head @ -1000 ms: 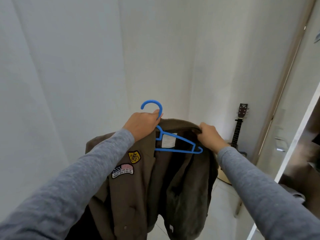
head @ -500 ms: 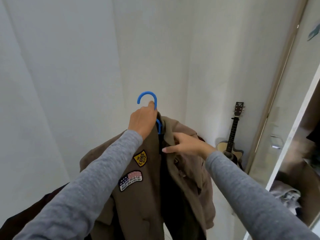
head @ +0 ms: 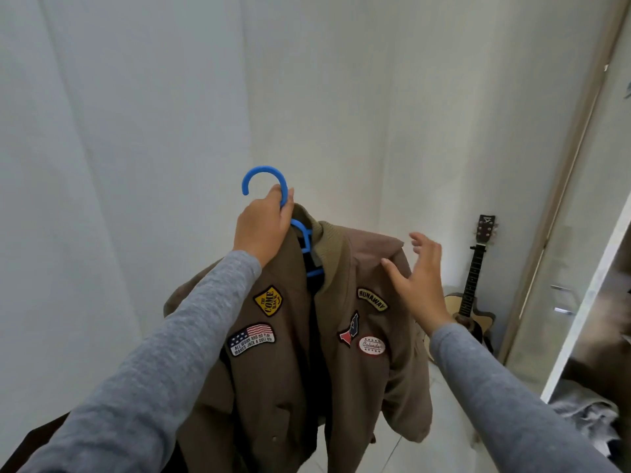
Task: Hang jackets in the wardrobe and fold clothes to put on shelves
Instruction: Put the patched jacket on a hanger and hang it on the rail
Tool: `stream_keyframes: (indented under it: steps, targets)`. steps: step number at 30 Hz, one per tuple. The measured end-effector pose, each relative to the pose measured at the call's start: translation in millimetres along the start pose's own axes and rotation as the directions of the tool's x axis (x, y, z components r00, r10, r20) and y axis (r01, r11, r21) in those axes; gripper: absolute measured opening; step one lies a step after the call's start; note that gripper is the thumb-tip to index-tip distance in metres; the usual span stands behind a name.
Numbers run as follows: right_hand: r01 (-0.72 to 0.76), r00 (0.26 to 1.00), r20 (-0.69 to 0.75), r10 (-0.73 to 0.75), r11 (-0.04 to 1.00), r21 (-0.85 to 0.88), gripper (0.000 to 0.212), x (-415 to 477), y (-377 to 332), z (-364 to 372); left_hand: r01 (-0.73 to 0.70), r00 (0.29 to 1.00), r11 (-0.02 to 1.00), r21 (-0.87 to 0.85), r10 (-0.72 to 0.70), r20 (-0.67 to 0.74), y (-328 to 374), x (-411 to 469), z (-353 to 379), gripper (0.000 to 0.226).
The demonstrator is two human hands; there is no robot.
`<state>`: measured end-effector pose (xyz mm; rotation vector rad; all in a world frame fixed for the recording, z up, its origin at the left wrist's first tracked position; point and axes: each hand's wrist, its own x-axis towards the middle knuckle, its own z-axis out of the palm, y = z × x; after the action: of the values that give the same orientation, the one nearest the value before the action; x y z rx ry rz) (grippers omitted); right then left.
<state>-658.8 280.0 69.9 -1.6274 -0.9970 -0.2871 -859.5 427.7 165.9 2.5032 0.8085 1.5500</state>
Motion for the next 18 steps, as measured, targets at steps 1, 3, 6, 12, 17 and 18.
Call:
stream_keyframes:
  steps: [1, 3, 6, 12, 17, 18]
  targets:
    - [-0.079, 0.997, -0.013, 0.080, 0.996, 0.040, 0.052, -4, 3, 1, 0.025, 0.999, 1.000, 0.009, -0.024, -0.026, -2, 1, -2, 0.032]
    - [-0.201, 0.979, 0.035, 0.200, 0.979, 0.032, 0.031, -10, 9, 5, 0.099, 0.992, 0.995, 0.024, -0.097, -0.076, -4, 4, -4, 0.031]
    - [-0.219, 0.975, 0.038, 0.220, 0.975, -0.024, 0.021, -13, 12, 13, 0.150, 0.983, 0.988, 0.035, -0.145, -0.111, -2, 6, -6, 0.029]
    - [-0.219, 0.930, -0.275, 0.246, 0.968, 0.123, 0.030, 9, -10, 0, 0.016, 0.995, 0.997, -0.071, -0.010, 0.097, -11, 4, -15, 0.037]
    - [-0.355, 0.935, -0.016, 0.355, 0.935, -0.007, 0.024, 35, -22, -5, 0.084, 0.989, 0.970, -0.226, -0.054, 0.137, -10, 0, -15, 0.042]
    - [-0.324, 0.945, 0.049, 0.323, 0.946, 0.024, 0.024, 36, -25, -4, 0.105, 0.989, 0.969, -0.223, -0.078, 0.124, -9, 0, -14, 0.042]
